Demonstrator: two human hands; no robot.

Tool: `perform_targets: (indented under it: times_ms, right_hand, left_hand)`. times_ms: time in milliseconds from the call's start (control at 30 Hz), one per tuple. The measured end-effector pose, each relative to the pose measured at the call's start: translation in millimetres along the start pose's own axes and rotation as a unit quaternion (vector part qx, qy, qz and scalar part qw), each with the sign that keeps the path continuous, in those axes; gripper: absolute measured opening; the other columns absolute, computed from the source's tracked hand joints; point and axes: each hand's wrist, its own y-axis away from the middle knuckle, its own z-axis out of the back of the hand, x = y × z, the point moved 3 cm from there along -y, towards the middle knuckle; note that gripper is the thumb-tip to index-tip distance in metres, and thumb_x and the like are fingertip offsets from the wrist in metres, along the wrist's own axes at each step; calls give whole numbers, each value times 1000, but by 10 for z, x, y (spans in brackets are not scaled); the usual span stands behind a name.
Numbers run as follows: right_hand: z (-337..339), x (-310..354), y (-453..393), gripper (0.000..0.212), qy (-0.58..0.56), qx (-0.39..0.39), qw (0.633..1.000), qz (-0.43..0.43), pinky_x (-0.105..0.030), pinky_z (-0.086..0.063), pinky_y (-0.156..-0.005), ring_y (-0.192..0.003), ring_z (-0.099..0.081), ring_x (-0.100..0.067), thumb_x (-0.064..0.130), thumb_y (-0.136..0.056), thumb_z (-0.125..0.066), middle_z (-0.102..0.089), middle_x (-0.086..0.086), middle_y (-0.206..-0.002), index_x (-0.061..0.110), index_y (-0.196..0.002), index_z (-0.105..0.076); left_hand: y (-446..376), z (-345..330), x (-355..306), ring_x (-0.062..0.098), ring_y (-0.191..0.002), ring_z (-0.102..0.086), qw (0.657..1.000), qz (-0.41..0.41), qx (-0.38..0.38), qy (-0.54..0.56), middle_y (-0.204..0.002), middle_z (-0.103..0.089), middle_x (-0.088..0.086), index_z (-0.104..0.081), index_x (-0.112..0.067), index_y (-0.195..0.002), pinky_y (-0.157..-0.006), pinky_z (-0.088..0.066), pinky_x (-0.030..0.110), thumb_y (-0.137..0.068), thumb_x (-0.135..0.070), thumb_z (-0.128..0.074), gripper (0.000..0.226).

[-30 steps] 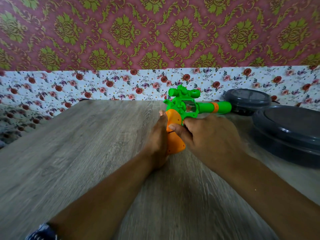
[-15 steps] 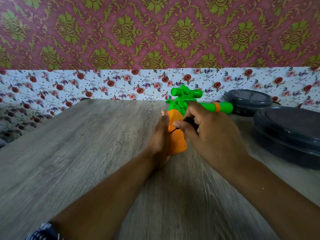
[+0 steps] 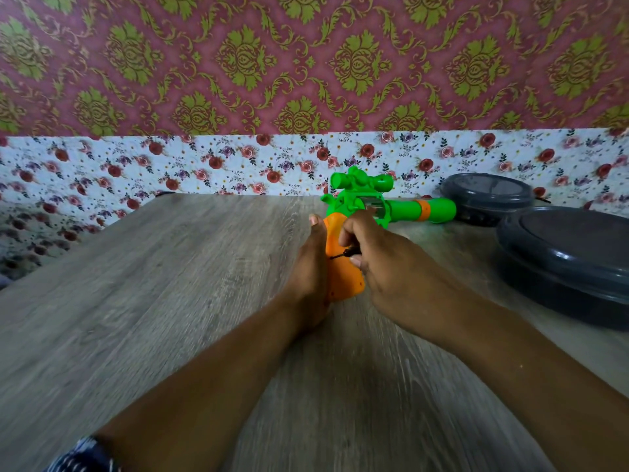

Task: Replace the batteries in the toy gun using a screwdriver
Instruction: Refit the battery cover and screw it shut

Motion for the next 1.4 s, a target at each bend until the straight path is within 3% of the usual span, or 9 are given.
perform_targets:
  times_ms: [167, 233, 333, 467, 733, 967, 1133, 1233, 1400]
  right_hand:
    - [39, -29, 22, 19, -10, -55, 998, 1, -38, -47, -64, -65, -52, -3, 10, -87, -51, -60, 4, -73, 27, -82, -46]
    - [52, 9, 29, 6, 1, -81, 997, 7, -40, -48, -61, -64, -58, -17, 26, -87, -48, -65, 0, -71, 22, -84, -52]
    - [48, 7, 41, 31, 25, -118, 993, 0, -42, -49, -60, -66, -62, -31, 44, -83, -38, -68, -6, -70, 19, -87, -54]
    - [-24, -36, 58, 55, 101, -132, 986, 6, -38, -47, -53, -64, -63, -34, 60, -80, -16, -68, -9, -68, 18, -91, -49]
    - [49, 53, 82, 31, -9, -96, 995, 36, -43, -46, -68, -83, -57, -26, 39, -89, -30, -52, -1, -102, 17, -107, -41]
    - [103, -30, 25, 16, 43, -89, 995, 23, -41, -46, -53, -61, -56, -25, 35, -87, -40, -60, -2, -69, 20, -88, -46]
    - [136, 29, 90, 34, 216, -155, 963, 36, -24, -28, -40, -40, -54, -30, 48, -85, -40, -55, -7, -47, 17, -75, -50]
    - [113, 46, 93, 40, 242, -170, 955, 15, -22, -24, -43, -36, -54, -30, 49, -87, -34, -54, -7, -43, 16, -71, -51]
    - [165, 30, 88, 36, 135, -124, 983, 13, -34, -34, -55, -71, -58, -32, 43, -94, -18, -59, -8, -84, 18, -97, -44]
  left_hand:
    - [22, -11, -18, 12, -63, -63, 1000, 4, 0, 4, -65, -65, 2, -61, -12, -97, -68, -47, 31, -94, -59, -13, 68]
    - [60, -45, -49, 22, -77, -63, 1000, 2, 4, 4, -81, -62, 16, -63, -16, -90, -79, -48, 37, -94, -59, -13, 67]
    - [130, -103, -84, 29, -93, -54, 1000, -2, 25, 10, -98, -51, 24, -64, -19, -77, -89, -43, 44, -95, -57, -12, 67]
    - [145, -102, -95, 24, -76, -58, 999, -26, 37, 9, -78, -59, 15, -59, -18, -76, -69, -48, 32, -96, -52, -12, 61]
    - [87, -61, -56, 13, -84, -69, 1000, -10, 29, 0, -96, -70, 5, -60, -21, -105, -73, -56, 28, -95, -56, -13, 60]
    - [98, -75, -58, 28, -98, -59, 999, -11, 25, 18, -102, -64, 14, -64, -22, -97, -92, -46, 50, -96, -54, -13, 60]
    - [122, -95, -66, 4, -86, -70, 998, -22, 53, 7, -91, -73, -8, -60, -22, -103, -77, -56, 26, -97, -49, -11, 56]
    - [113, -69, -68, 8, -92, -68, 999, -15, 35, 0, -101, -71, -4, -60, -22, -106, -84, -54, 31, -96, -53, -13, 57]
    - [94, -61, -48, 30, -104, -58, 1000, 15, 9, -1, -115, -62, 17, -59, -21, -112, -95, -44, 48, -94, -58, -13, 62]
